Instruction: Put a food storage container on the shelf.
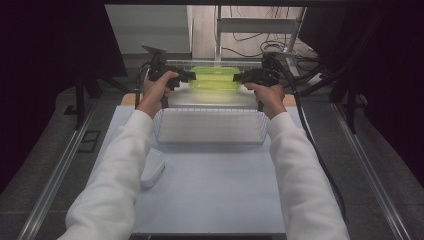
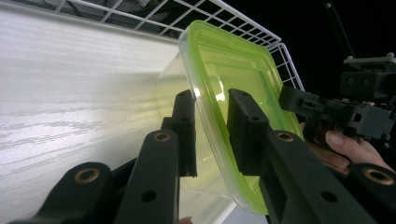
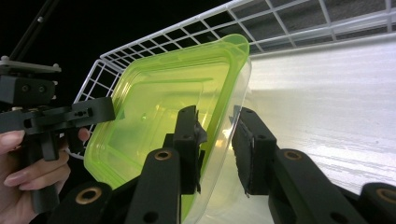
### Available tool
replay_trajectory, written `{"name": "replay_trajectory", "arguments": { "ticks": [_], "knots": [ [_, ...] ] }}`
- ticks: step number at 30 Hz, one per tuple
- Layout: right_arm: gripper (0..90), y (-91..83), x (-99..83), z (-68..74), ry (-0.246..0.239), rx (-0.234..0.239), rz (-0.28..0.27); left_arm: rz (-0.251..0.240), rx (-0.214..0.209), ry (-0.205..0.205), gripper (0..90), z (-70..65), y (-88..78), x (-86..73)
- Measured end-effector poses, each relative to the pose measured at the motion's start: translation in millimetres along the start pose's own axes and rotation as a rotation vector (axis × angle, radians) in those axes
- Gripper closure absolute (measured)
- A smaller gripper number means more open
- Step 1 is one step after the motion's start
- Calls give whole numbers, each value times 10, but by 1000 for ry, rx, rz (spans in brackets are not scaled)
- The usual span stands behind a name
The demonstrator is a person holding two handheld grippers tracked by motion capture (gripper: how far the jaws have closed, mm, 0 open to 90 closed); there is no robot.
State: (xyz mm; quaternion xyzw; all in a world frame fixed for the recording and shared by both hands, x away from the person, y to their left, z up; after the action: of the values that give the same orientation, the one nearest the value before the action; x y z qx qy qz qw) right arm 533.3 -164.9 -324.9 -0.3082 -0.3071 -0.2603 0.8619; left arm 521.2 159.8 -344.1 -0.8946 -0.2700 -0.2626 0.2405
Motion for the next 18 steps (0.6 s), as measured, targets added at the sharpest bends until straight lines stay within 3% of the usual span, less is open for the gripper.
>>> {"name": "replay_trajectory", "arguments": {
  "ticks": [5, 6, 10, 12, 13, 18],
  "knots": [
    [668, -15, -35, 48, -33, -31, -36, -15, 16, 57, 696, -33, 10, -31],
    [622, -38, -46, 78, -32, -41, -56, -28, 21, 81, 610, -53, 20, -42],
    [551, -86, -44, 106, -53, -63, -92, -66, 15, 122, 439, -115, 18, -53],
    [522, -114, -45, 126, -59, -63, -108, -74, 16, 134, 384, -129, 9, -56],
    [509, -135, -47, 140, -71, -65, -120, -81, 28, 161, 357, -152, -15, -60],
    [469, -214, -56, 178, -101, -60, -142, -95, 34, 216, 293, -212, -109, -81]
  ]
}}
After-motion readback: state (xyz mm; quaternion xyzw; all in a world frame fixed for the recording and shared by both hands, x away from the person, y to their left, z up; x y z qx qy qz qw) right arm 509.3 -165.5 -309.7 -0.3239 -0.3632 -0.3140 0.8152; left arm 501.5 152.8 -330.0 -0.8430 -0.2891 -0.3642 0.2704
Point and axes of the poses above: each handheld gripper's, and its own axes: y roughly forward along the jaws, x roughly out of its top, z roughly to its left, the point moved 1 cm from there along y, roughly forward along the jaws, and after that the axes turned 13 degrees about -z, right-handed, at the moved point
